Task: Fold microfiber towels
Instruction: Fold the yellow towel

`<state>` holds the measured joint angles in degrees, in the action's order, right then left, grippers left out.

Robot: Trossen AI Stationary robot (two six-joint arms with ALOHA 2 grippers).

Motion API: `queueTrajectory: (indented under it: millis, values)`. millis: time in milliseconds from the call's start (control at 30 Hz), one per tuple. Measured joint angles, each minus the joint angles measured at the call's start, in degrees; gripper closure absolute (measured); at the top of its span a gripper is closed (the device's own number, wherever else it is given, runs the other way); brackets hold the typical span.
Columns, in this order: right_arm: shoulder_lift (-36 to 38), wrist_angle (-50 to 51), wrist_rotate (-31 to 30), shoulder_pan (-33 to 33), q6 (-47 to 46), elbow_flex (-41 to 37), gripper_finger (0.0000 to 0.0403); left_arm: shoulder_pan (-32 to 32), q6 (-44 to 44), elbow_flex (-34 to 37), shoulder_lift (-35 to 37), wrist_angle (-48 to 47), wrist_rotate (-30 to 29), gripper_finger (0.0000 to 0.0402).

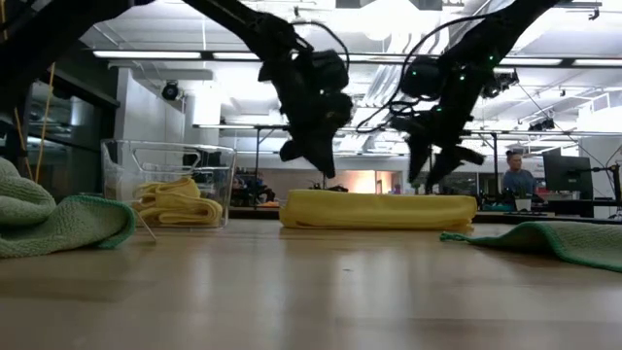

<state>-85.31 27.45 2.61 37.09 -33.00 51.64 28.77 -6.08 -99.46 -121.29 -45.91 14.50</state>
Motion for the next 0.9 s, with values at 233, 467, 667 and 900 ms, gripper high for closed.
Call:
queueTrajectory:
  millis: [233,467,667,900]
  values:
    - [-5.8,-8.2,-0.4,-5.6,-6.5,0.0,0.0232,-1.3,-0.4,0.0,-2.6,1.1,-0.1,0.0401]
    - [-9.3,-10.5,-0.4,-10.7,-9.3,0.0,0.0232,-2.0,-0.4,0.0,-3.5,1.2,-2.5,0.0401]
    - [-8.5,-6.7,0.0,-14.4,-9.0,0.0,0.0232,-0.9,0.3,0.0,-3.5,1.0,-3.4,0.0401]
    - [-7.0,-0.6,0.7,-18.7,-6.5,0.0,0.0232,1.6,0.7,0.0,-3.5,0.1,-3.6,0.0401]
